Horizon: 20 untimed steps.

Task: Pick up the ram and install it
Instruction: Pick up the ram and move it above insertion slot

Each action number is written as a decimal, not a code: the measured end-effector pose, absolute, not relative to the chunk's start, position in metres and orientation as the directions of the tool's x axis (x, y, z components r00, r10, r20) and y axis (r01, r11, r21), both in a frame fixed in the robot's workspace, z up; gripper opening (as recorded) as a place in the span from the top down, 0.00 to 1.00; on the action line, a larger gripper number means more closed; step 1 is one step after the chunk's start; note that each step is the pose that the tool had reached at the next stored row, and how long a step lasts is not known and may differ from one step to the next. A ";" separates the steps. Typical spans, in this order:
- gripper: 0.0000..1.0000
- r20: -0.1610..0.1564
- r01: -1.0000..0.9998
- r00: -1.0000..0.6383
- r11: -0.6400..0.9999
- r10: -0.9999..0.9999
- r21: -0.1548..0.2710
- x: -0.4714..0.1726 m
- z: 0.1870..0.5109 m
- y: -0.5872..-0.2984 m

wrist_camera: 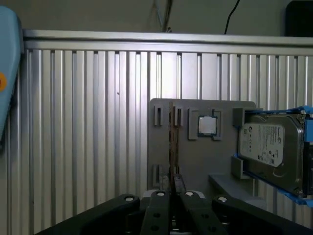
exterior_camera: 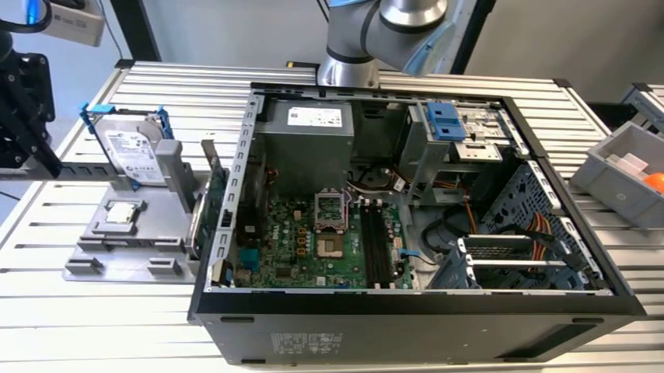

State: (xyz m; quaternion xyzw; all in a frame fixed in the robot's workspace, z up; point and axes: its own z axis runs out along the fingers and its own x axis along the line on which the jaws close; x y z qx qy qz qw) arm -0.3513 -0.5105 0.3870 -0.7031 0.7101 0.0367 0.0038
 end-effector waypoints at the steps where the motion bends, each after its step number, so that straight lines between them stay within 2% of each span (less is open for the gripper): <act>1: 1.00 -0.057 -0.999 -0.011 0.009 -0.998 0.047 -0.351 0.388 -0.510; 20: 1.00 -0.057 -0.999 -0.011 0.009 -0.998 0.047 -0.343 0.388 -0.510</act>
